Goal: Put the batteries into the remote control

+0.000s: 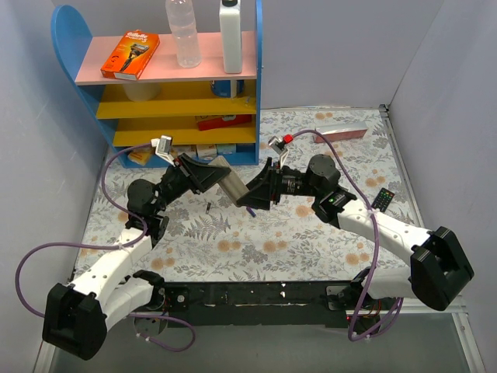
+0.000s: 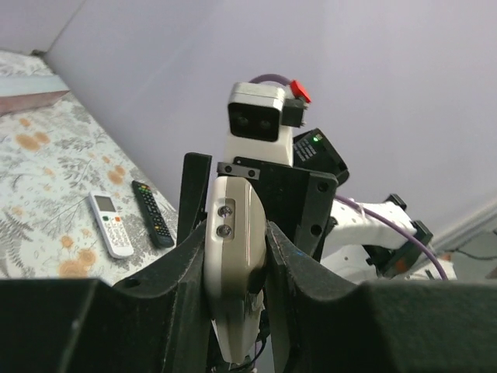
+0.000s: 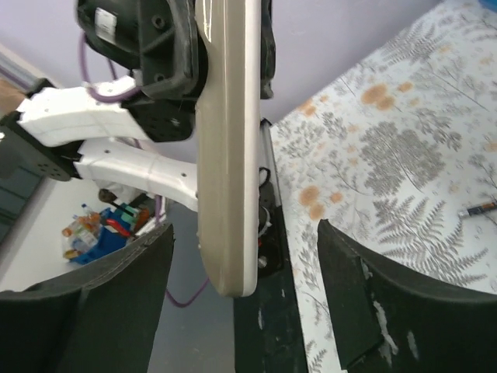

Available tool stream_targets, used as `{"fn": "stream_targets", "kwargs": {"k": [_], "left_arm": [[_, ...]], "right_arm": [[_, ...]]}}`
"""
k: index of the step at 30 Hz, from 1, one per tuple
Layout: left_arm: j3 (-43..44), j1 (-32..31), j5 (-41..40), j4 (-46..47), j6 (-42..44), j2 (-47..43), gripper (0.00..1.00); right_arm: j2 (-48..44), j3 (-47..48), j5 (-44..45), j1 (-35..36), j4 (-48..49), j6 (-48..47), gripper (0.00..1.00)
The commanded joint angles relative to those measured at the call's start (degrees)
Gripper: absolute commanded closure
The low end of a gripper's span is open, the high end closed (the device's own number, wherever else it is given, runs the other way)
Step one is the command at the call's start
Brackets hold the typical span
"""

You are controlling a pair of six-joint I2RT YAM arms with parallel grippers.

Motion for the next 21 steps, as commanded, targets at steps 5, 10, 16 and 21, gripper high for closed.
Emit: {"fn": "stream_targets", "kwargs": {"k": [5, 10, 16, 21], "left_arm": [[-2.67, 1.04, -7.20, -22.99, -1.91, -0.14, 1.00], [-4.00, 1.22, -6.06, -27.57, -2.18, 2.23, 1.00], [-3.21, 1.22, -7.20, -35.40, 0.46, 6.19, 1.00], [-2.77, 1.31, -6.94, -36.89, 2.92, 8.12, 1.00]], "right_arm": [[-3.50, 4.30, 7.04, -0.29, -22.82, -25.16, 0.11], [-7.64, 0.27, 15.39, -0.30, -26.96, -41.32, 0.08], [-3.70, 1.57, 11.64, -0.29, -32.41, -58.29, 0.14], [-2.98, -3.24, 7.15, 1.90, -24.02, -66.04, 0.11]]}}
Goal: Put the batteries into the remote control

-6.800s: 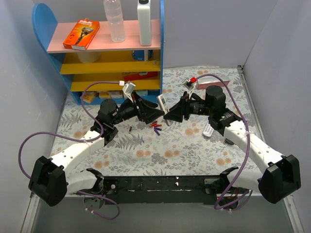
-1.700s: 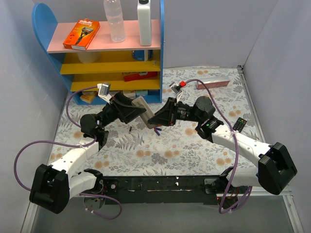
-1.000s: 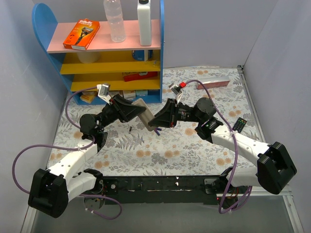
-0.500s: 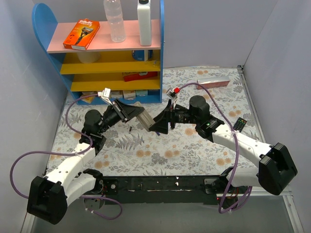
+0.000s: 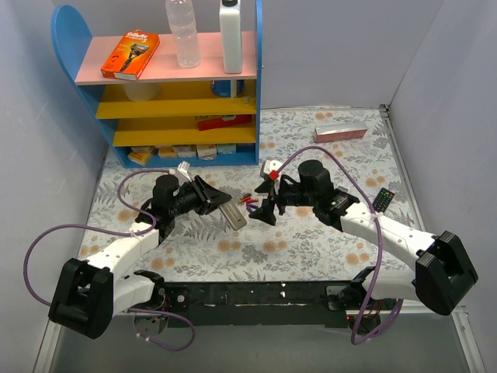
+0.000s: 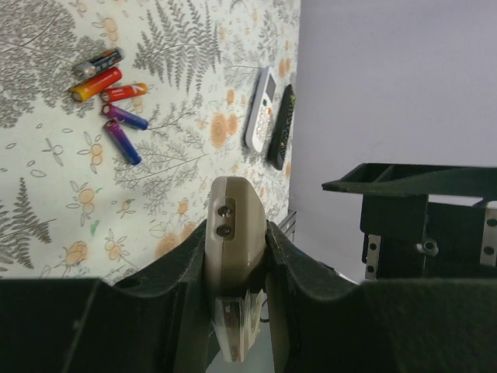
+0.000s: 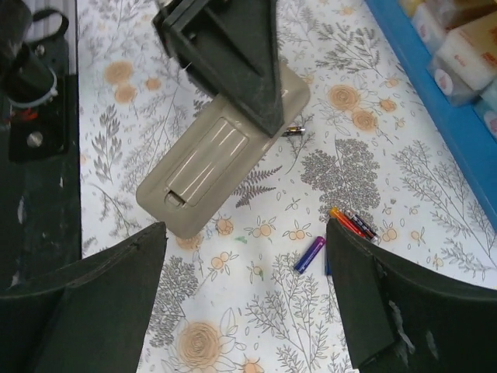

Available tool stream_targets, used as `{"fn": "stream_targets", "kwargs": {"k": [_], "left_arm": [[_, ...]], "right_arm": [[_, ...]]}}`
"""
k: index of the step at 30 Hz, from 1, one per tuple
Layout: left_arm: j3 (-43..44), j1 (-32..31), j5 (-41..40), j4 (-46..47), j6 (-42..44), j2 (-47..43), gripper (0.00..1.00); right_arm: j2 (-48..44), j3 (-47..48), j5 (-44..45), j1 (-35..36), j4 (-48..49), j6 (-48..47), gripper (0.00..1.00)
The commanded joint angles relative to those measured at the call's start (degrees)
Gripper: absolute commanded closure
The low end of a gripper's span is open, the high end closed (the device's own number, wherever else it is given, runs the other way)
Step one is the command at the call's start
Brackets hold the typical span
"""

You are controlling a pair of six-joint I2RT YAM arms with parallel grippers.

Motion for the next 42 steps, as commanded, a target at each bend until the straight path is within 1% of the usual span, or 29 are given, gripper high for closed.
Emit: {"fn": "stream_targets", "kwargs": {"k": [1, 3, 9, 21, 31, 37, 42], "left_arm": [[1.67, 0.35, -0.01, -2.91, 3.20, 1.00, 1.00], [2.20, 0.35, 0.69, -3.26, 4.08, 1.70, 1.00], [2.37, 0.43, 3.33, -1.51, 3.82, 3.90, 1.00], [4.48, 0.43, 6.67, -1.41, 2.77, 6.19, 1.00], [6.59, 0.43, 7.55, -3.52, 2.86, 6.98, 1.00], [8.09, 0.43, 7.20, -6.68, 5.14, 7.16, 1.00], [8.17, 0.43, 7.73, -6.69, 6.19, 7.86, 1.00]], "right_arm": [[-0.51, -3.87, -3.96, 2.34, 8.03, -12.50, 0.11], [-0.25, -4.49, -3.43, 2.78, 10.59, -13.65, 0.11], [1.59, -3.09, -2.20, 5.06, 10.16, -18.57, 0.11], [2.91, -3.26, -1.50, 7.26, 11.39, -20.25, 0.13], [5.02, -3.61, 0.26, 8.76, 13.06, -21.21, 0.13], [4.76, -3.52, 0.96, 8.85, 14.03, -20.78, 0.14], [3.88, -3.44, 3.51, 8.85, 14.82, -20.77, 0.14]]}}
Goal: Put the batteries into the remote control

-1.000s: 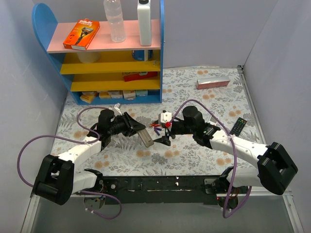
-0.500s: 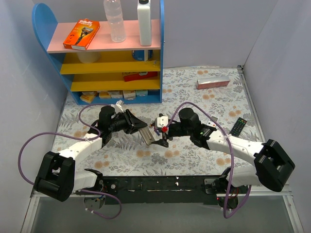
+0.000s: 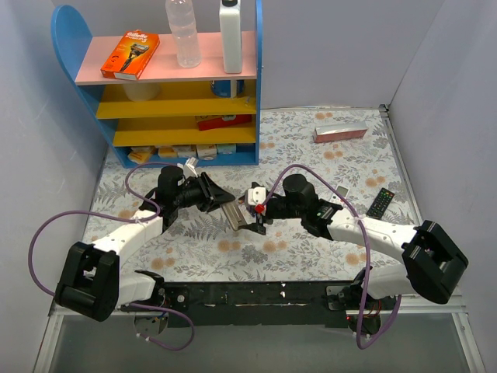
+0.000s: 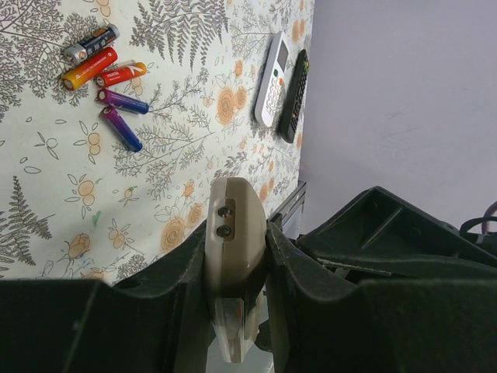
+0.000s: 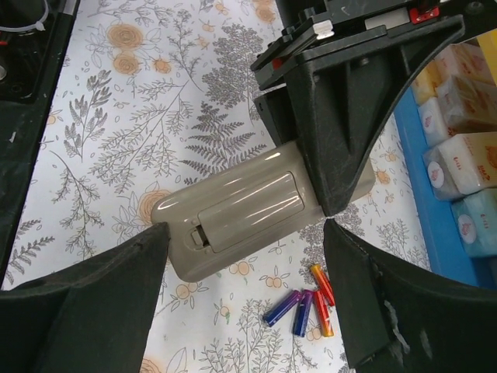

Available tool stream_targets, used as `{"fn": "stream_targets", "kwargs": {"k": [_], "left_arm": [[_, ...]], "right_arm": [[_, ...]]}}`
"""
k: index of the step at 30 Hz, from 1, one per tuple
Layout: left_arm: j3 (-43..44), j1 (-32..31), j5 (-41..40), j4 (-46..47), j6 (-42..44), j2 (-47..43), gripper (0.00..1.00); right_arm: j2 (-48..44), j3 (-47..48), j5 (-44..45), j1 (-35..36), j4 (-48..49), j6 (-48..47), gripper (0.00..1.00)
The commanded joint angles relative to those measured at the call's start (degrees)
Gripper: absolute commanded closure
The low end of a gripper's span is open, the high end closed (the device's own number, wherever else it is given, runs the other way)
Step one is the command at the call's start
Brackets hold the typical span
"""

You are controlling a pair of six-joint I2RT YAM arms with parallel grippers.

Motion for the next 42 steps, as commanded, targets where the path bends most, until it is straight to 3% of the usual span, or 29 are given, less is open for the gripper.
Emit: {"fn": "stream_targets", "kwargs": {"k": [1, 26, 38, 42], "left_arm": [[2.25, 0.28, 1.67, -0.83, 1.89, 0.73, 1.00], [5.59, 0.19, 3.78, -3.20, 3.39, 1.61, 1.00], [7.44, 0.19, 6.59, -4.87, 3.47, 2.58, 1.00], [6.65, 0.19, 8.70, -4.96, 2.77, 2.23, 1.00]], "right_arm": [[-1.63, 1.09, 3.07, 0.21, 3.81, -0.62, 0.14], [0.65, 3.19, 2.81, 1.71, -4.71, -7.46, 0.16], [2.76, 3.72, 8.87, 4.26, -8.06, -14.51, 0.16], [2.41, 2.32, 11.95, 4.78, -4.55, -14.77, 0.20]]}}
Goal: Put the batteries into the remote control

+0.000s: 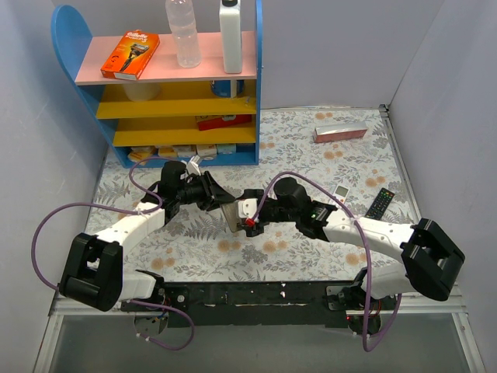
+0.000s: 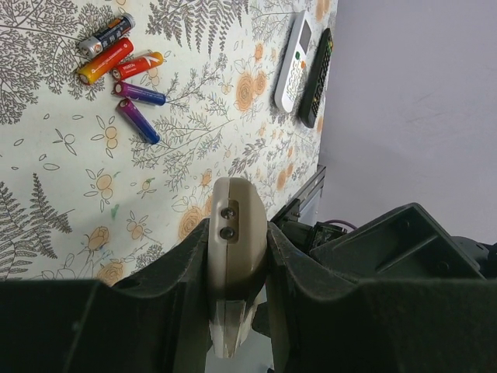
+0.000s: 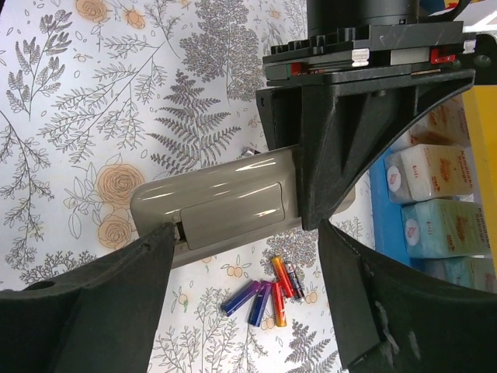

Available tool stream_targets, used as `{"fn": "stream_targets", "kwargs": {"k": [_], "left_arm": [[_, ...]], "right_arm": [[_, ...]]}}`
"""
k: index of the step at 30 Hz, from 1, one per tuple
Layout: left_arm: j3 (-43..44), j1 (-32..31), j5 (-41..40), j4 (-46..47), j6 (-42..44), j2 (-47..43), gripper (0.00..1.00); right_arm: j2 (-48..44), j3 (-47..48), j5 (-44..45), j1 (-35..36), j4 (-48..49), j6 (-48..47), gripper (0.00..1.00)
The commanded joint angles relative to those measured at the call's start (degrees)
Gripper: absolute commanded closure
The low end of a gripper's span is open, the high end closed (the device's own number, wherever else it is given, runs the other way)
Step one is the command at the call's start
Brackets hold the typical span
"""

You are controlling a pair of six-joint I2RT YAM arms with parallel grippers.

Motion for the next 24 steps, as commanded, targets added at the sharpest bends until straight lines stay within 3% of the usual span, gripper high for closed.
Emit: {"fn": "stream_targets", "kwargs": {"k": [1, 11, 24], "left_arm": [[1.84, -0.05, 6.48, 1.84, -3.35, -1.68, 1.00], [-0.01, -0.92, 7.62, 2.10, -4.40, -1.86, 1.00], [-0.45, -1.28, 9.12, 1.40, -4.05, -0.45, 1.00]], "right_arm": [[1.12, -0.26, 4.26, 0.89, 0.90, -1.83, 0.20], [1.21, -2.81, 8.30, 2.12, 9.50, -1.22, 0.29], [1.12, -5.45, 15.42, 3.09, 16.28, -5.08, 0.33]]}}
